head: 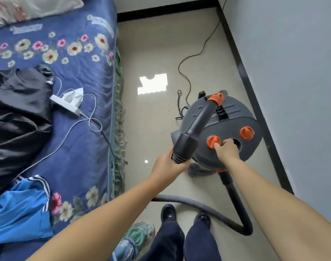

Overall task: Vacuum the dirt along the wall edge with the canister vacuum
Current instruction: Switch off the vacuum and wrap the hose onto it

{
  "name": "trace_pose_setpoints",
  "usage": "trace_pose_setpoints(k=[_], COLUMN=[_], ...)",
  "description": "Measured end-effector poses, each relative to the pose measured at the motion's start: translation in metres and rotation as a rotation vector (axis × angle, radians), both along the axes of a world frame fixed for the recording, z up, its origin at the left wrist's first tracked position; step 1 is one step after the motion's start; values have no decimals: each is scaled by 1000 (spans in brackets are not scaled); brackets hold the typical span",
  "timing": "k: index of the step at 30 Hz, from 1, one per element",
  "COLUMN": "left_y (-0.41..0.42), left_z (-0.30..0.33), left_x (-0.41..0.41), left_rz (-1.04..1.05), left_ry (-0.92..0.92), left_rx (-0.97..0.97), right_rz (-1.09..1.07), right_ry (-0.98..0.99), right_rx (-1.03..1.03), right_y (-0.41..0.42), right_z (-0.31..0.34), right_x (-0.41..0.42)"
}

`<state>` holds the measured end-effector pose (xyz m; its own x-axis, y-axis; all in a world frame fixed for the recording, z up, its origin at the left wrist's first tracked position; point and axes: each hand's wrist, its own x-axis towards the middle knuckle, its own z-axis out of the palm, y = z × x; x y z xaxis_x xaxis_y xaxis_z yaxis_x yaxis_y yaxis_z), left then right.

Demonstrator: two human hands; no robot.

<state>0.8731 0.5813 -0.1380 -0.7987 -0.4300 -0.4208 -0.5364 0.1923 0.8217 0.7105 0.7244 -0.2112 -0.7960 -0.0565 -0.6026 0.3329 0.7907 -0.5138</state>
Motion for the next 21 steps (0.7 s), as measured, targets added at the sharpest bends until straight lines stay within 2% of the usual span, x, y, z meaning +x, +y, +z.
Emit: trace_pose_setpoints(k=[4,11,14,18,20,21], left_y=[0,-2,-1,4,5,5], left_z=[-23,-35,-32,-22,-15,-10], left_x=[-9,-24,-30,-34,-33,-32], left_rz=[-36,-53,-27,-7,-15,-22], left_ry=[4,41,66,93,98,102], left_rx=[11,30,64,95,85,75], right_rz=[125,591,740,794,777,743], right_ry=[117,437,444,304,274,310], right_rx=[69,297,358,437,384,289], right_y=[0,1,3,-2,-7,-10], right_z=[-27,-38,-29,-5,19,35], right_x=[-1,-4,-12,-14,-10,-6])
